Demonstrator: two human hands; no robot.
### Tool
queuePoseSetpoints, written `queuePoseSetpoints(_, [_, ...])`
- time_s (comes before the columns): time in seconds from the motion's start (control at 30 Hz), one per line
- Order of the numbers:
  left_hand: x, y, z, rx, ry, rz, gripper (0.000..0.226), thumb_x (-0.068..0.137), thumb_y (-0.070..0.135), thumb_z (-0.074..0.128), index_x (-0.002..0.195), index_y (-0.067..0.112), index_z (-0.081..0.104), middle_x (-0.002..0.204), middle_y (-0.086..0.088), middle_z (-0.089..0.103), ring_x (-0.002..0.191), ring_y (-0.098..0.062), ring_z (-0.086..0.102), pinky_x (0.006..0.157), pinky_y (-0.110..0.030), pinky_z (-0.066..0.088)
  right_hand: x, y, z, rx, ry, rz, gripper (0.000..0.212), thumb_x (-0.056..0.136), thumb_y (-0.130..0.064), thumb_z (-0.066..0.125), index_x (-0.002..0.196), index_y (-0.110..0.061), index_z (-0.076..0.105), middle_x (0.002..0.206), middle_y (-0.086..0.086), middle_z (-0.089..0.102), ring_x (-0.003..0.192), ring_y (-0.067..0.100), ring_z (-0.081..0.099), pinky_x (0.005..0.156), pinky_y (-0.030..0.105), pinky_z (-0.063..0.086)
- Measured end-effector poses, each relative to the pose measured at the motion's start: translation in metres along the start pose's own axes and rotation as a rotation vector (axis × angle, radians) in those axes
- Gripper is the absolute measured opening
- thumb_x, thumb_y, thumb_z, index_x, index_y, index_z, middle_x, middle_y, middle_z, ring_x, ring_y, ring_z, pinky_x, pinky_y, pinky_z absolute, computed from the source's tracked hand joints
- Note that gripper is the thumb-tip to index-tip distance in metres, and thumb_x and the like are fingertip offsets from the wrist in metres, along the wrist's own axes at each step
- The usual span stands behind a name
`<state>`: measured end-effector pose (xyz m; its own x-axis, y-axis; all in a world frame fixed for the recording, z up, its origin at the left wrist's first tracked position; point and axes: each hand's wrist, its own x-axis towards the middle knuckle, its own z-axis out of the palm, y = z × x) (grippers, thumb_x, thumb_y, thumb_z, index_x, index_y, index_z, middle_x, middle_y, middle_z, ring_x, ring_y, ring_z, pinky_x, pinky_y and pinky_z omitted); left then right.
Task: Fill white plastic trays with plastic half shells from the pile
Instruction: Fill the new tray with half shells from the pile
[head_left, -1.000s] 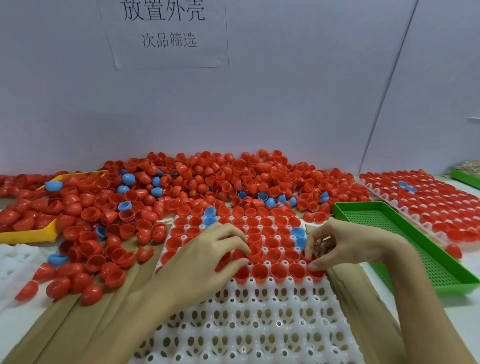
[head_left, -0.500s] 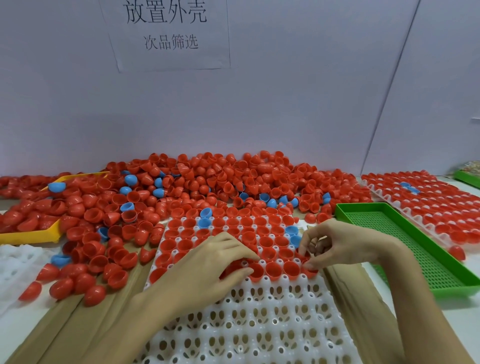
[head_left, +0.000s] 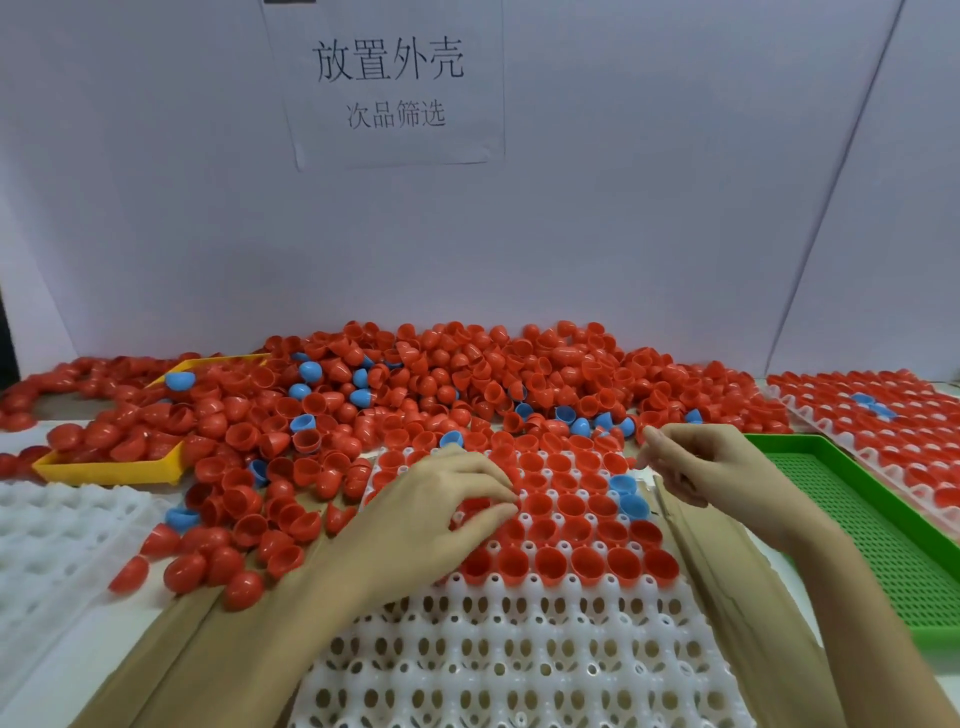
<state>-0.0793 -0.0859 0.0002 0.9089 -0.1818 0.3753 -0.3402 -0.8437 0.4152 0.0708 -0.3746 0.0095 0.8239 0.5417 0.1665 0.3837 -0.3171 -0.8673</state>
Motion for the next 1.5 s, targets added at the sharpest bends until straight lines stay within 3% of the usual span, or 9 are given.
queuePoseSetpoints(0.13, [-0.004,-0.038,-0.028,0.365,0.320,-0.199,0.025,0.097,0.028,0.067,0.116,0.014,0.075,0.118,0.007,0.069,0.112,-0.011,0.059,0.098,-0.027,0.048,0.002,0.000,0.010,-0.057,0.079,-0.045,0.041,0.105,-0.040,0.053,0.078,-0.020,0.077,0.054,0.000,0.046,0.048,0.010,0.038,0.048,0.015,0.035])
queuePoseSetpoints(0.23, [-0.012,-0.068,-0.037,0.546,0.280,-0.450,0.040,0.098,0.024,0.066,0.132,0.005,0.066,0.141,-0.010,0.061,0.128,-0.028,0.054,0.105,-0.043,0.046,0.004,-0.001,0.019,-0.121,0.081,-0.075,0.040,0.106,-0.036,0.054,0.077,-0.019,0.076,0.052,-0.001,0.049,0.046,0.010,0.041,0.049,0.017,0.038])
queuePoseSetpoints(0.37, [-0.019,-0.086,-0.029,0.548,0.158,-0.569,0.043,0.104,0.033,0.053,0.139,0.009,0.061,0.155,-0.005,0.048,0.137,-0.026,0.047,0.113,-0.039,0.037,0.005,-0.003,0.028,-0.144,0.066,-0.095,0.043,0.100,-0.047,0.053,0.076,-0.019,0.076,0.052,-0.001,0.053,0.048,0.011,0.047,0.052,0.022,0.042])
queuePoseSetpoints(0.6, [-0.012,-0.085,-0.017,0.507,0.254,-0.474,0.024,0.102,0.014,0.050,0.108,0.012,0.073,0.111,-0.002,0.067,0.106,-0.023,0.060,0.091,-0.036,0.049,0.006,-0.001,0.030,-0.188,0.103,-0.107,0.038,0.105,-0.033,0.056,0.076,-0.018,0.076,0.051,0.000,0.053,0.047,0.010,0.046,0.052,0.027,0.042])
queuePoseSetpoints(0.87, [-0.023,-0.116,-0.014,0.545,0.236,-0.640,0.048,0.108,0.036,0.043,0.153,0.018,0.045,0.160,-0.012,0.040,0.148,-0.030,0.036,0.118,-0.045,0.028,0.009,-0.002,0.043,-0.229,0.157,-0.200,0.037,0.108,-0.031,0.054,0.077,-0.024,0.073,0.053,-0.001,0.056,0.046,0.008,0.046,0.051,0.025,0.041])
queuePoseSetpoints(1.03, [-0.021,-0.124,-0.012,0.549,0.346,-0.557,0.025,0.100,0.015,0.059,0.121,0.008,0.069,0.109,-0.013,0.064,0.103,-0.034,0.058,0.090,-0.047,0.044,0.008,-0.006,0.049,-0.247,0.129,-0.244,0.035,0.108,-0.032,0.052,0.080,-0.026,0.072,0.056,0.002,0.059,0.047,0.012,0.050,0.052,0.027,0.044])
queuePoseSetpoints(1.3, [-0.013,-0.092,-0.024,0.375,0.591,-0.310,0.023,0.092,0.007,0.073,0.115,0.008,0.073,0.109,-0.007,0.066,0.105,-0.029,0.061,0.098,-0.044,0.044,0.005,-0.019,0.050,-0.059,0.192,-0.254,0.026,0.107,-0.025,0.055,0.091,-0.021,0.074,0.060,0.003,0.060,0.050,0.010,0.053,0.051,0.022,0.045])
queuePoseSetpoints(1.4, [-0.005,-0.053,-0.026,0.110,0.588,-0.130,0.029,0.088,0.011,0.078,0.116,0.018,0.074,0.104,0.007,0.066,0.099,-0.010,0.062,0.097,-0.032,0.049,0.001,-0.033,0.059,0.055,0.095,-0.284,0.016,0.103,-0.020,0.063,0.114,-0.025,0.072,0.078,0.004,0.069,0.061,0.010,0.064,0.054,0.020,0.050])
queuePoseSetpoints(1.5, [-0.001,-0.015,-0.018,-0.126,0.459,-0.001,0.037,0.089,0.012,0.079,0.121,0.030,0.073,0.093,0.015,0.064,0.089,-0.011,0.065,0.085,-0.018,0.052,-0.005,-0.047,0.069,0.125,-0.050,-0.375,0.046,0.100,-0.016,0.069,0.142,-0.033,0.060,0.114,0.001,0.072,0.094,0.021,0.075,0.067,0.031,0.062])
